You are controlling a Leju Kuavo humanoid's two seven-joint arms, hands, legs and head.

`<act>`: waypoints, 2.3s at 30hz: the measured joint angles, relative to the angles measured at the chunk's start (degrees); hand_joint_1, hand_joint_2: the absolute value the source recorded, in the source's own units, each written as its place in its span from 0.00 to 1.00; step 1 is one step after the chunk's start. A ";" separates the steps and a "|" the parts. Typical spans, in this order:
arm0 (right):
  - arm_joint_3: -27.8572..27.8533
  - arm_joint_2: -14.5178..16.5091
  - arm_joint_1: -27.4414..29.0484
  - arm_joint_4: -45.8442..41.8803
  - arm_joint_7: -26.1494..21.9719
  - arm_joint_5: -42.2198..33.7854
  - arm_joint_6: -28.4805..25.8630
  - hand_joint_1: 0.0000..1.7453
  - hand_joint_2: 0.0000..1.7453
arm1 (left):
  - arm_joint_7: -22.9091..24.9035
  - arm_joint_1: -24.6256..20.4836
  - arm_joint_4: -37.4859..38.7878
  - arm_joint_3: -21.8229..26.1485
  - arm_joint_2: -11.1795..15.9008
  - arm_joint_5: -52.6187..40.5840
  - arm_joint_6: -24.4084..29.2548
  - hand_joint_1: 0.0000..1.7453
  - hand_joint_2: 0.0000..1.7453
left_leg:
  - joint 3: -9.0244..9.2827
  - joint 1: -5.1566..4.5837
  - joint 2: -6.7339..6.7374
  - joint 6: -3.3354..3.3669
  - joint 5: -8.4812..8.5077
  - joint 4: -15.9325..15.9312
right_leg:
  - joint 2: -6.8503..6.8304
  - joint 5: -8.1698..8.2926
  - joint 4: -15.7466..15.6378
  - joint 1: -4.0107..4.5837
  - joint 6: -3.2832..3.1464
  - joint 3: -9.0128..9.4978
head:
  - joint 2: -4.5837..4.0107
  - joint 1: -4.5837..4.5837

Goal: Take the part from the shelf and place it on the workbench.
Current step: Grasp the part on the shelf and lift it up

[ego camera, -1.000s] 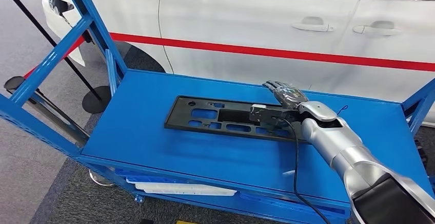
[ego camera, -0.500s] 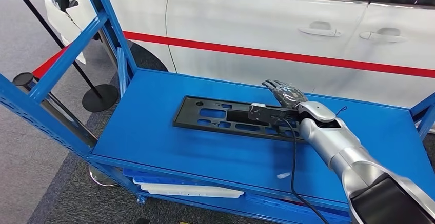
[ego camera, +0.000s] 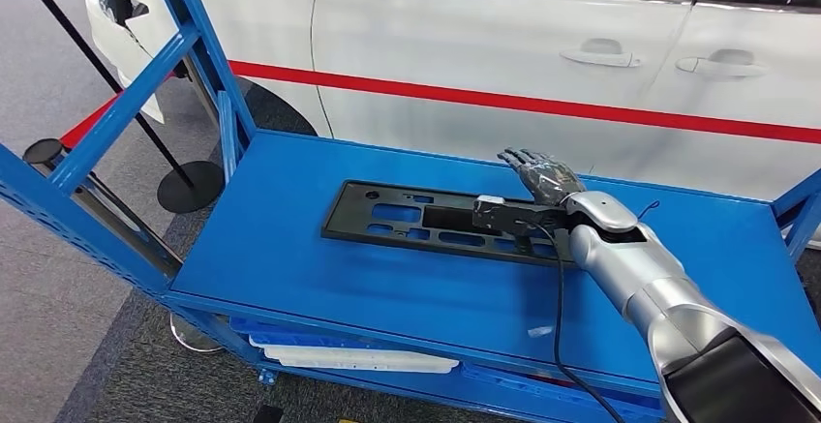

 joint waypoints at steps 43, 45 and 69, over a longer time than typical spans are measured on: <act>1.15 0.74 -15.65 -2.48 2.23 2.91 2.24 0.00 1.00 | -3.60 0.06 0.00 1.53 0.75 3.29 -1.47 0.00 0.00 | -1.22 0.05 0.46 1.72 1.64 -0.16 | -0.23 -9.36 16.75 -0.23 1.02 -6.17 | 0.00 0.00; 1.20 0.67 -15.32 -2.24 2.23 2.93 2.24 0.00 1.00 | -3.59 0.14 0.00 1.53 0.73 2.96 -1.57 0.00 0.00 | -1.69 0.05 0.42 1.55 1.74 0.28 | -0.29 -7.19 13.46 -0.26 0.87 -3.68 | 0.00 0.00; 1.82 0.25 -14.71 -2.03 1.51 2.91 2.19 0.00 1.00 | -3.57 0.21 0.00 1.16 0.46 2.51 -1.75 0.00 0.00 | 2.52 0.07 0.38 0.85 -1.57 -0.05 | -0.45 -1.07 3.69 0.32 0.28 -3.12 | 0.00 0.02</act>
